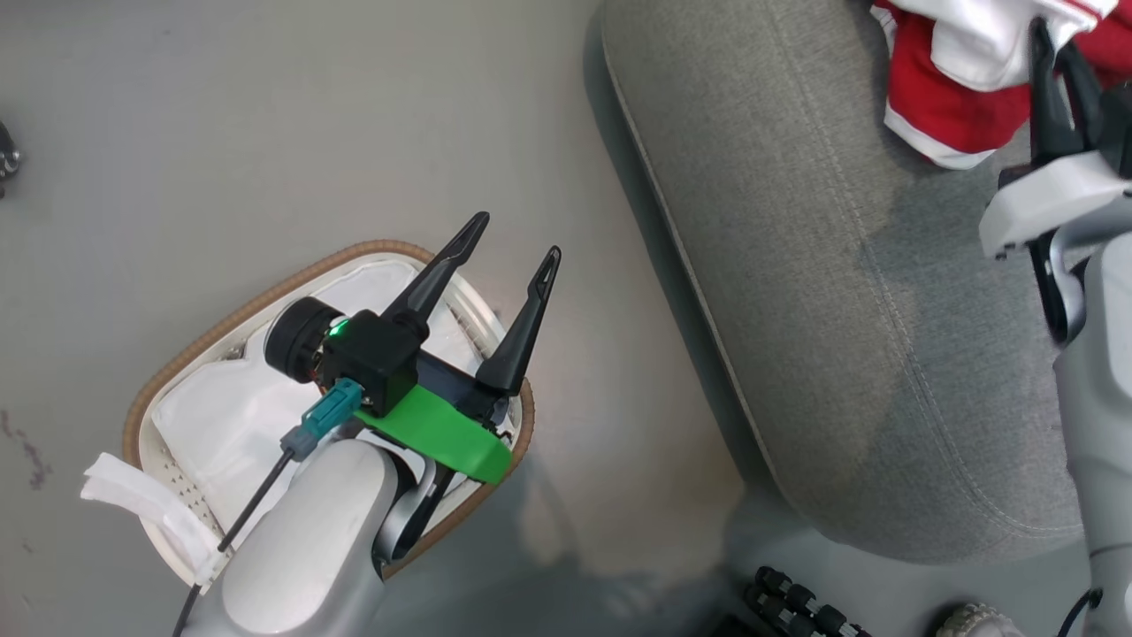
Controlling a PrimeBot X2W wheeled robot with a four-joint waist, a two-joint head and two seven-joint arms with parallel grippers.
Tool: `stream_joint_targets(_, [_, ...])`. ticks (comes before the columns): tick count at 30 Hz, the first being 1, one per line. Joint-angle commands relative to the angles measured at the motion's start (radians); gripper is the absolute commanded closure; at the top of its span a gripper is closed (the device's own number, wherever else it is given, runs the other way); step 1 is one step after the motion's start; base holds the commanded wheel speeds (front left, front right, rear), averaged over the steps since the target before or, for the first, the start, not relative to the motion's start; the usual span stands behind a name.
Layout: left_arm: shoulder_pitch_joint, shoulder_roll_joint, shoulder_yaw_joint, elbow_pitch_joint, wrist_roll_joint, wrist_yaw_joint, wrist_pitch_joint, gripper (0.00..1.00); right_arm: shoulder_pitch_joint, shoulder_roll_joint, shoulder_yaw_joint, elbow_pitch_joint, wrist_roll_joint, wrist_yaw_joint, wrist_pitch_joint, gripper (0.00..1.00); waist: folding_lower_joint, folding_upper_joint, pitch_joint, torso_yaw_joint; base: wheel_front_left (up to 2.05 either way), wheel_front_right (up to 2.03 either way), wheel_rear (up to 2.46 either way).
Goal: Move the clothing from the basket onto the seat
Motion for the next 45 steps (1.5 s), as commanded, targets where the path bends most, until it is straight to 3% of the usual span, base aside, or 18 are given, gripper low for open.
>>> stream_joint_targets(1, [0.012,-0.001,-0.001,0.004,-0.001,-0.002,0.001,0.00,0.039,0.011,-0.011,-0.009,-0.001,-0.001,-0.002,0.00,-0.0001,-0.0001,-0.031,-0.023,0.00,0.00,0.00])
stream_joint_targets(8, [0.057,-0.027,0.015,0.027,-0.006,-0.002,0.001,0.00,0.178,0.042,-0.041,-0.055,0.028,-0.001,-0.002,0.00,-0.0001,-0.0001,-0.129,-0.057,0.00,0.00,0.00])
stream_joint_targets(18, [0.155,-0.086,0.098,0.072,0.002,-0.002,0.001,0.00,0.292,0.072,0.040,-0.125,0.063,-0.001,-0.002,0.00,-0.0001,-0.0001,-0.303,-0.037,0.00,0.00,0.00])
stream_joint_targets(27, [0.252,-0.122,0.218,0.108,0.037,-0.002,0.001,0.00,0.327,0.118,0.163,-0.113,0.102,-0.001,-0.002,0.00,-0.0001,-0.0001,-0.398,0.057,0.00,0.00,0.00])
stream_joint_targets(36, [0.304,-0.142,0.388,0.156,0.110,-0.002,0.001,0.00,0.344,0.157,0.227,-0.102,0.119,-0.001,-0.002,0.00,-0.0001,-0.0001,-0.432,0.176,0.00,0.00,0.00])
stream_joint_targets(45, [0.349,-0.157,0.579,0.183,0.182,-0.002,0.001,0.00,0.365,0.170,0.247,-0.088,0.132,-0.001,-0.002,0.00,-0.0001,-0.0001,-0.464,0.242,0.00,0.00,0.00])
